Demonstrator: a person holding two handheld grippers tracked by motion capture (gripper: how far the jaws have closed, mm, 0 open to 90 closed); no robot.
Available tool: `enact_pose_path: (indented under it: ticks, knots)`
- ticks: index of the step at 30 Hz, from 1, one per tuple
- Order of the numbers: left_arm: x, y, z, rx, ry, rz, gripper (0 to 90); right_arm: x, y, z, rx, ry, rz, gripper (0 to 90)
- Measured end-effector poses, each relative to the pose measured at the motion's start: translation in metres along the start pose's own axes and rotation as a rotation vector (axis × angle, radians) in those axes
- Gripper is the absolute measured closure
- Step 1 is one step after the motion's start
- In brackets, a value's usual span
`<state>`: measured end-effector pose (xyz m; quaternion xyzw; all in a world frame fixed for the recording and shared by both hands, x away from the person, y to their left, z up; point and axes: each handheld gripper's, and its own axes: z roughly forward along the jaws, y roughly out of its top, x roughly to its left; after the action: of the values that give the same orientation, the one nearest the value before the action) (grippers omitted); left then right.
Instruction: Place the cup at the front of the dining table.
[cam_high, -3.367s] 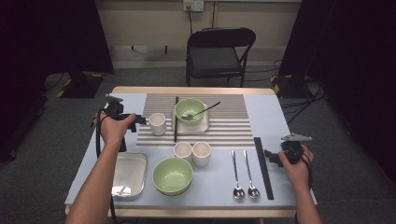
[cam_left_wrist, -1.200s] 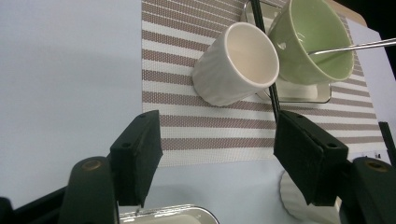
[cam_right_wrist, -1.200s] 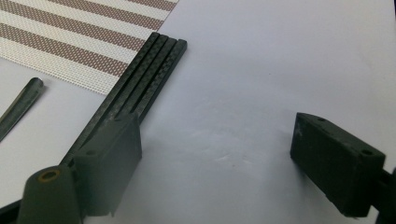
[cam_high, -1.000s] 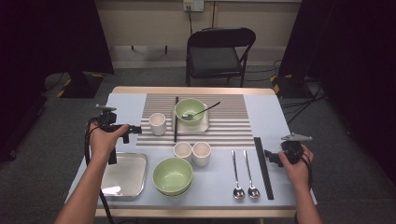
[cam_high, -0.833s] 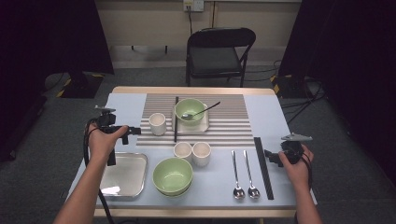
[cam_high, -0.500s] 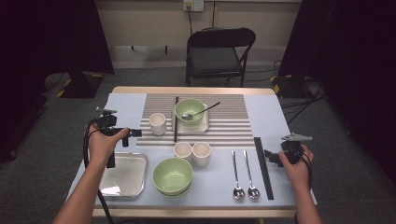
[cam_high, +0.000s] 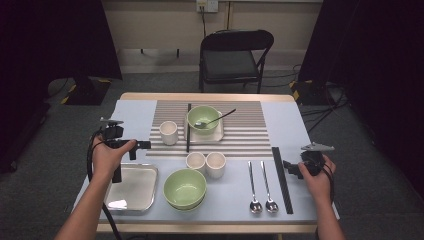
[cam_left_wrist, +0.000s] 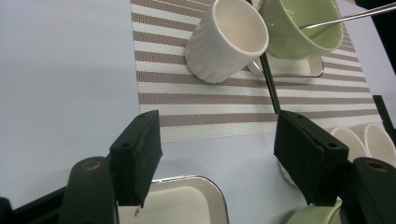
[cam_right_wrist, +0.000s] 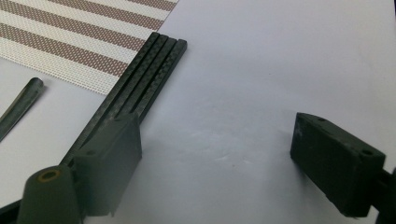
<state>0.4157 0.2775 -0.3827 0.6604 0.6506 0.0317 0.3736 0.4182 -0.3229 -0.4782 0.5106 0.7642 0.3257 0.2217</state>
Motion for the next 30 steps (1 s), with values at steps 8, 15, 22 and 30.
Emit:
enact_pose_path:
  ticks: [8, 15, 22, 30]
  knots:
    - [0.004, -0.003, -0.001, 0.002, 0.004, 0.002, 32.4, 0.0, 0.0, 0.0, 0.0, -0.001, 0.001, 15.0]
    - [0.008, -0.006, -0.004, 0.005, 0.005, 0.002, 32.0, 0.0, 0.0, 0.0, 0.0, 0.0, 0.0, 15.0]
    - [0.012, -0.008, -0.006, 0.01, 0.003, 0.003, 31.9, 0.0, 0.0, 0.0, 0.0, -0.001, 0.001, 15.0]
    - [0.015, -0.013, -0.005, 0.011, 0.003, -0.001, 31.7, 0.0, 0.0, 0.0, 0.0, 0.0, 0.0, 15.0]
